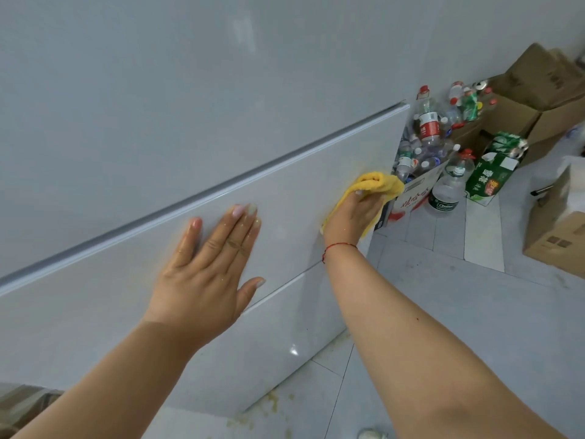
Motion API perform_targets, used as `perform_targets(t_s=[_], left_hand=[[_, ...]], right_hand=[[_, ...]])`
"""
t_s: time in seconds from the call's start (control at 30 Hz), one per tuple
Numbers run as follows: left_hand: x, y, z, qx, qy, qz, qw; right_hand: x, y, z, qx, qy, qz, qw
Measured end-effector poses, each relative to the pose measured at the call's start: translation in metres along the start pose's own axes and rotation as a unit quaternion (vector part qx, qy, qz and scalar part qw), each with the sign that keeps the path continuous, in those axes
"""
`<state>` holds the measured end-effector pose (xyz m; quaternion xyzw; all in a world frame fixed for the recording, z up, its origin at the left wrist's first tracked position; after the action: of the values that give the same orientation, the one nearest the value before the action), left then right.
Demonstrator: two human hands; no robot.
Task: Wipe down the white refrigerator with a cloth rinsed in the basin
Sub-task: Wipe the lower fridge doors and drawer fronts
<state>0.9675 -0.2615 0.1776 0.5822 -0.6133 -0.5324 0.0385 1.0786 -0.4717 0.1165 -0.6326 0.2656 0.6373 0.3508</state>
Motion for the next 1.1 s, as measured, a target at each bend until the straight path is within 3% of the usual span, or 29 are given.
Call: perform_targets(t_s=[0.17,0.3,0.5,0.7,0.93,1.0,1.07,1.1], left_hand=[[-0.008,0.009,0.019,0.051,-0.01,0.088,0.995],[-0.02,0.017,0.063,0.109,0.029,0.193,0.975],[-0.02,0.027,0.129,0.097,0.13,0.234,0.959],[-0.018,0.045,0.181,0.077,0.167,0.234,0.955],[-0.031,0.054,0.203,0.068,0.196,0.22,0.953],[-0.032,0.053,0.201,0.076,0.201,0.215,0.953],[-0.032,0.05,0.197,0.084,0.203,0.214,0.952],[-0.031,0.048,0.194,0.089,0.204,0.217,0.951]], right_hand=[[0.034,-0.003,0.046,-0.018,-0.181,-0.008,0.983],[0.048,-0.009,0.091,-0.019,-0.284,-0.043,0.958],[0.046,-0.024,0.18,-0.069,-0.346,-0.011,0.936],[0.045,-0.039,0.276,-0.12,-0.427,-0.023,0.896],[0.029,-0.034,0.347,-0.24,-0.583,-0.129,0.765],[0.025,-0.036,0.333,-0.294,-0.591,-0.163,0.733],[0.024,-0.038,0.31,-0.366,-0.612,-0.23,0.662],[0.031,-0.043,0.296,-0.431,-0.583,-0.203,0.659]])
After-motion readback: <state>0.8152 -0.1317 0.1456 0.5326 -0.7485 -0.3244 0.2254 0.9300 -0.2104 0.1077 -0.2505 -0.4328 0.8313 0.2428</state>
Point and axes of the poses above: each hand's wrist, its own z-axis away from the middle knuckle, its own y-axis out of the back of the hand, x = y × z, the point moved 1 cm from there along -z, towards the middle knuckle, and after that the axes turned 3 degrees about x, right-handed, at the moved point
